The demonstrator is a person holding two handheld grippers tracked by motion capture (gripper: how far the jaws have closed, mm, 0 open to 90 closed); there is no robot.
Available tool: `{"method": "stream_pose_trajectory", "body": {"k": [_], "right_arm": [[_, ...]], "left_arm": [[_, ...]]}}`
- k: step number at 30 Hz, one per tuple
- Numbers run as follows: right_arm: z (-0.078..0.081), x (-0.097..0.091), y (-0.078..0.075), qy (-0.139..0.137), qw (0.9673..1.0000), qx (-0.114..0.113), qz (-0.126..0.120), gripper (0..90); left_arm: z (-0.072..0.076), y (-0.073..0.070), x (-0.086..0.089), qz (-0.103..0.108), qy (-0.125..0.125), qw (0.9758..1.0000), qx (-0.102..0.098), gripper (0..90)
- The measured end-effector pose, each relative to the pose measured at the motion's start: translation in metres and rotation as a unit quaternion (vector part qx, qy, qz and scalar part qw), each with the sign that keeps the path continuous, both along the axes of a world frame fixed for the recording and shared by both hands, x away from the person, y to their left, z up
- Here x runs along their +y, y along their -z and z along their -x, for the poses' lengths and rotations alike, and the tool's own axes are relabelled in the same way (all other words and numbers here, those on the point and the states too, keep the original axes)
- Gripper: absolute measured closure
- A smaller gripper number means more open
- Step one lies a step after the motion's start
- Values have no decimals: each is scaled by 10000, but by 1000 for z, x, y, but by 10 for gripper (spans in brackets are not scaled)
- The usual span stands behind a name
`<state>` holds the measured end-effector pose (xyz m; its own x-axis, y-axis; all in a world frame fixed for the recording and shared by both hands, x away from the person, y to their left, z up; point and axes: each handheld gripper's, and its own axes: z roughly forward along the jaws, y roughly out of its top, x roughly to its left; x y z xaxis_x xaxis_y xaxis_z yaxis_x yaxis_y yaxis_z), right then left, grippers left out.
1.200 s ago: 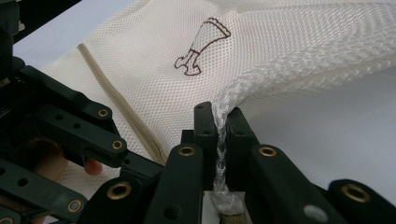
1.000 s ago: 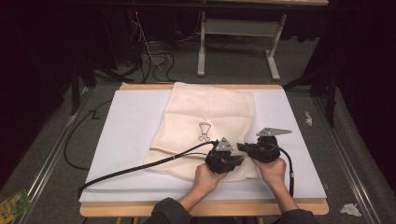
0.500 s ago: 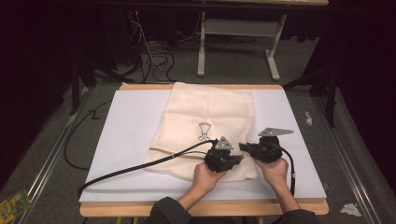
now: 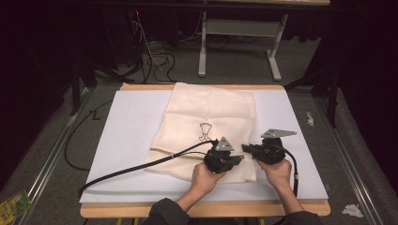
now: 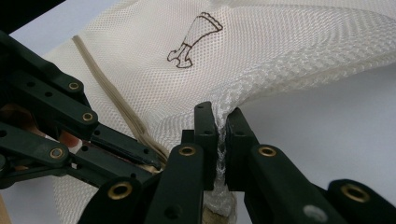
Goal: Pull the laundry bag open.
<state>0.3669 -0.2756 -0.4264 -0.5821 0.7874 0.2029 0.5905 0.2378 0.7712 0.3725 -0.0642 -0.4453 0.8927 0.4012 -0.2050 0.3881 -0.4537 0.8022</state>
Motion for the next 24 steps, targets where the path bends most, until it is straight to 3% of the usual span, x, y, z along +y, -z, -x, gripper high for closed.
{"method": "stream_pose_trajectory", "body": {"k": [7, 10, 18, 22, 24], "right_arm": [[2, -1, 1, -19, 10000, 33, 64, 877], [2, -1, 0, -38, 10000, 20, 52, 877], [5, -1, 1, -65, 9999, -19, 80, 878], [7, -3, 0, -56, 10000, -39, 71, 878], [7, -7, -3, -38, 10000, -57, -7, 878]], "left_arm": [[1, -1, 1, -50, -12, 10000, -8, 871], [3, -3, 1, -66, -48, 9999, -99, 871], [1, -1, 1, -114, -141, 9998, 76, 872], [7, -9, 6, -130, -219, 9994, -250, 873], [7, -15, 10, -137, -202, 9994, -257, 873]]}}
